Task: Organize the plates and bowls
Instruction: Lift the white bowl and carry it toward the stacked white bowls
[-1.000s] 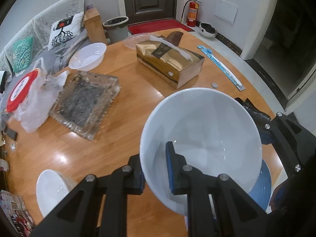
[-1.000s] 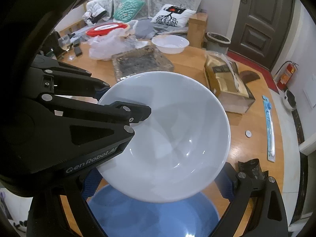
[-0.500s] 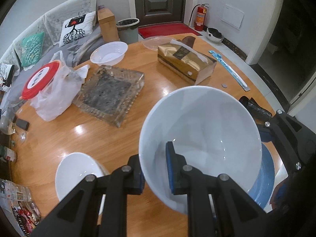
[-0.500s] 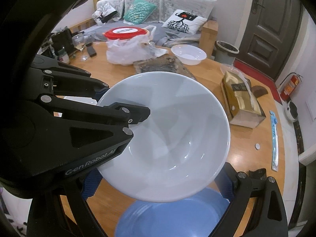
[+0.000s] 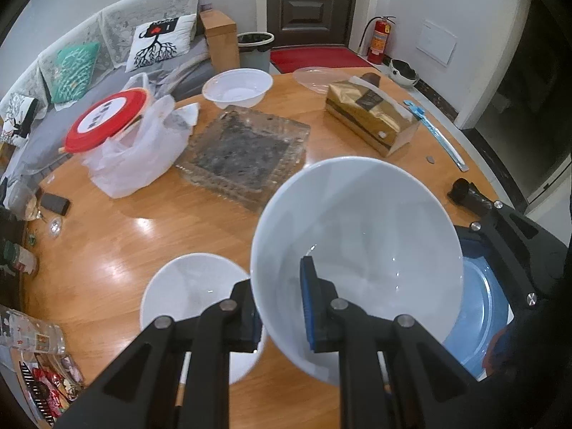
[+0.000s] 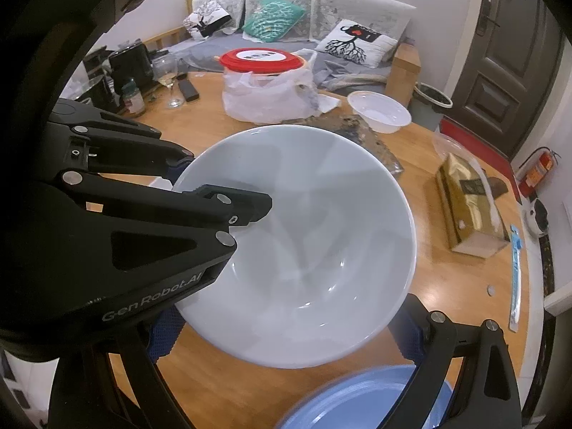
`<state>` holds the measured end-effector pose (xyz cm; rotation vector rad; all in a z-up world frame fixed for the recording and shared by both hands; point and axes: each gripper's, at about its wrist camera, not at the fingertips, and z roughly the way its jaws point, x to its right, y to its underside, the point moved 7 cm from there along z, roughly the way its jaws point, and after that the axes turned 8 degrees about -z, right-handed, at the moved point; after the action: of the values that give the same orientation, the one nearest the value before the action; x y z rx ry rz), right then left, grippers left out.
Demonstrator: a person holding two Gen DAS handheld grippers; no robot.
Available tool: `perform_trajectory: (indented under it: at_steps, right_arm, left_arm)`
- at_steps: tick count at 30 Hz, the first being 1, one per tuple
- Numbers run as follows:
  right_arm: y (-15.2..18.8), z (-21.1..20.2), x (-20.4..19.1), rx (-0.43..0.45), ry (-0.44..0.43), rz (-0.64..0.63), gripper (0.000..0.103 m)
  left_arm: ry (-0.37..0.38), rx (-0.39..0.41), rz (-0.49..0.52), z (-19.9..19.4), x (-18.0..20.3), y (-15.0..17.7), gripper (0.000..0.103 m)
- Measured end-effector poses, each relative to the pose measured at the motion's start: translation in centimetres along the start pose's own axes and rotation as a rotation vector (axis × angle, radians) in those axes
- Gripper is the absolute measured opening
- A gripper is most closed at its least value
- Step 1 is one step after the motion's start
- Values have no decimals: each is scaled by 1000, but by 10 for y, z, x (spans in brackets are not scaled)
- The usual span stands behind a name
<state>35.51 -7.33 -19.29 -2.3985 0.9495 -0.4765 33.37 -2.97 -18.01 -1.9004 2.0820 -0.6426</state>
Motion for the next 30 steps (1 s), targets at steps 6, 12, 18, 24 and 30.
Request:
perform_trajectory:
  at_steps: [6, 12, 18, 24, 30]
  right_arm:
    - [-17, 10, -18, -3, -17, -24, 93]
    - [-30, 22, -34, -11, -35, -45, 93]
    - [-39, 34, -51, -26, -52, -64, 93]
    - [-45, 48, -65, -43, -74, -80, 93]
    - [-49, 58, -74, -58, -87, -90, 93]
  left_arm:
    - [-11, -1, -27, -2, -27, 2, 14]
    - [-18, -4, -59, -2, -53, 6, 14]
    - [-23, -17, -87, 3, -74, 12, 14]
    - [-28, -38, -106, 9, -93, 18, 14]
    - [-31, -47, -120, 14, -108, 21, 14]
